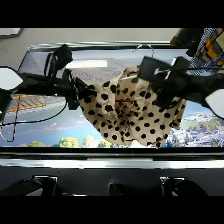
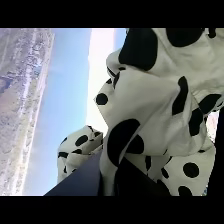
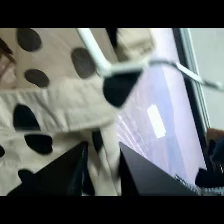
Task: Fold the clothes and pants, and hang the long-sleeved shirts on hangers.
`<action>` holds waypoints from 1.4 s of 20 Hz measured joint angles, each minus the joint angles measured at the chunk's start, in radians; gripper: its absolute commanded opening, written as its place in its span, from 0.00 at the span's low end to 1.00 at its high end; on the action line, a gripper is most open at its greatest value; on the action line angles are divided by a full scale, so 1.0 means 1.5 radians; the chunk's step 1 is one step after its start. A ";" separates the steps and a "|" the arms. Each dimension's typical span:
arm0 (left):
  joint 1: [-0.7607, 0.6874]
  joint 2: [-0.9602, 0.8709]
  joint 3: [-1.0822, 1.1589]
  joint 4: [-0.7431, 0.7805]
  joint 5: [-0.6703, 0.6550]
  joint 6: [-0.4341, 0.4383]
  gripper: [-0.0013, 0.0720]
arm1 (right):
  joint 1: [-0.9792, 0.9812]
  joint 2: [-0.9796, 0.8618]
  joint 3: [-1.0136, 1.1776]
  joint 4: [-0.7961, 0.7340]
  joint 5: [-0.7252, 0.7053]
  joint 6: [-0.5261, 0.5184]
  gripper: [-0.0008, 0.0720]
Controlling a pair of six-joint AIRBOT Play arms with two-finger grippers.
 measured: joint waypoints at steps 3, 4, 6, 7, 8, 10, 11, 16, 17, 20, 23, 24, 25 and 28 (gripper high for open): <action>-0.004 0.027 0.000 0.005 -0.002 0.000 0.05 | -0.050 0.034 0.011 -0.036 -0.009 0.086 0.42; -0.010 0.036 0.000 0.017 -0.008 -0.001 0.05 | -0.082 0.046 0.014 -0.042 -0.017 0.126 0.44; -0.027 0.048 0.000 0.062 -0.027 -0.001 0.05 | -0.160 0.062 0.016 -0.040 -0.021 0.201 0.44; -0.039 0.052 0.000 0.088 -0.038 -0.001 0.05 | -0.203 0.065 0.017 -0.021 -0.008 0.225 0.44; -0.051 0.055 0.000 0.109 -0.047 -0.001 0.05 | -0.241 0.066 0.017 0.004 0.014 0.229 0.45; -0.072 0.059 0.000 0.140 -0.056 -0.002 0.05 | -0.299 0.064 0.018 0.074 0.090 0.193 0.45; -0.080 0.061 0.000 0.149 -0.059 -0.004 0.05 | -0.318 0.062 0.018 0.108 0.135 0.162 0.47; -0.100 0.066 0.000 0.173 -0.063 -0.025 0.05 | -0.354 0.056 -0.009 0.245 0.249 0.017 0.54; -0.101 0.067 0.000 0.175 -0.063 -0.026 0.05 | -0.357 0.056 -0.023 0.259 0.259 -0.002 0.54; -0.103 0.070 0.000 0.178 -0.064 -0.029 0.05 | -0.361 0.056 -0.064 0.282 0.268 -0.034 0.54; -0.103 0.071 0.000 0.180 -0.065 -0.031 0.05 | -0.362 0.056 -0.084 0.279 0.271 -0.046 0.77; -0.103 0.071 0.000 0.180 -0.065 -0.031 0.05 | -0.362 0.056 -0.087 0.277 0.271 -0.045 0.78; -0.103 0.071 0.000 0.180 -0.065 -0.032 0.05 | -0.362 0.055 -0.090 0.276 0.271 -0.042 0.82; -0.103 0.071 0.000 0.181 -0.065 -0.032 0.05 | -0.362 0.051 -0.094 0.275 0.269 -0.071 0.86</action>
